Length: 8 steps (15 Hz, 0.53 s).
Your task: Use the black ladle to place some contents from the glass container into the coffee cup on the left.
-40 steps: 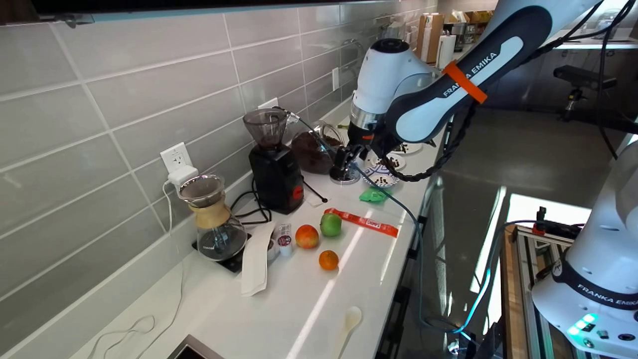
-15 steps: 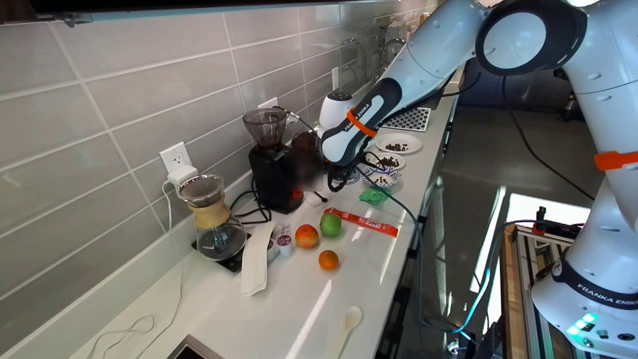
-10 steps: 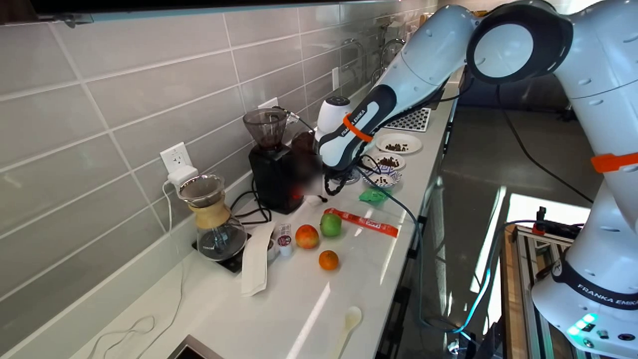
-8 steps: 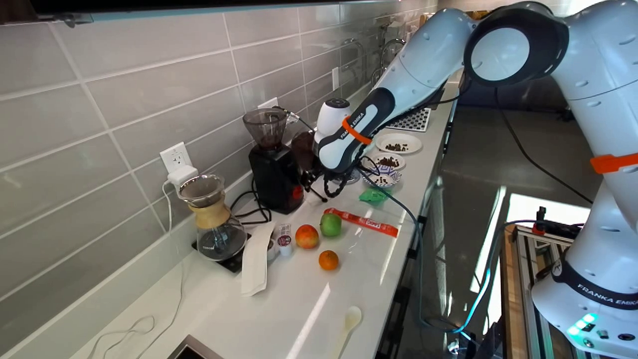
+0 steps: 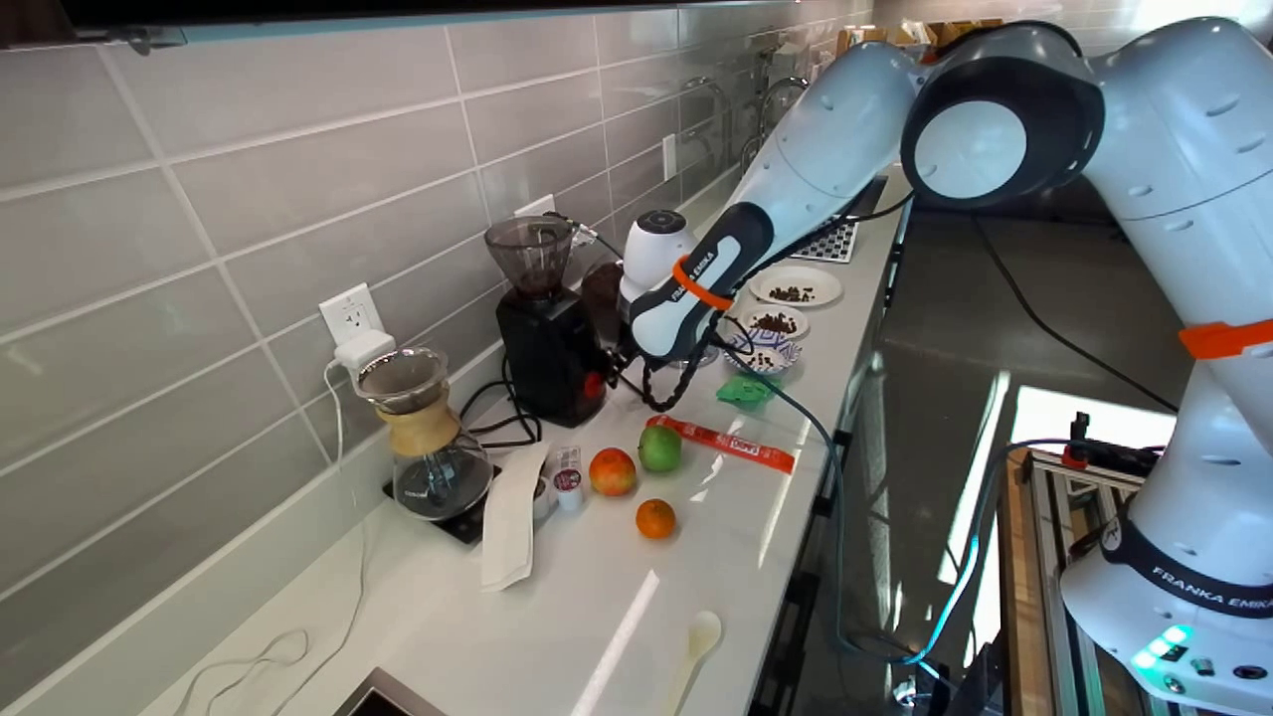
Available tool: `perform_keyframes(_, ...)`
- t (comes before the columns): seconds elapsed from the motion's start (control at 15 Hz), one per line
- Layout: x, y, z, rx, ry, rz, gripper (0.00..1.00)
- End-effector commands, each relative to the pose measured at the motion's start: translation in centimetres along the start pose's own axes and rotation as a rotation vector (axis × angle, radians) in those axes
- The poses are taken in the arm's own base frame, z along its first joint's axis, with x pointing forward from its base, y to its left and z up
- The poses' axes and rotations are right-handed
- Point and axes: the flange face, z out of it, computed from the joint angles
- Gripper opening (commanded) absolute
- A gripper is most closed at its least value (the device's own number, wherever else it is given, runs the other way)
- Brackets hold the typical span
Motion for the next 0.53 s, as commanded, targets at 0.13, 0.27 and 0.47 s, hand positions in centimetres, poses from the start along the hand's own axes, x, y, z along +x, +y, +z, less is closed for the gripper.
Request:
perform_keyframes(0.13,0.22,-1.22,2.05,-0.076,0.009,0.007,1.0)
perform_keyframes(0.27,0.14,-1.41,2.27,-0.082,0.009,0.016,1.0)
perform_keyframes(0.47,0.17,-1.48,2.46,-0.084,0.011,0.024,0.85)
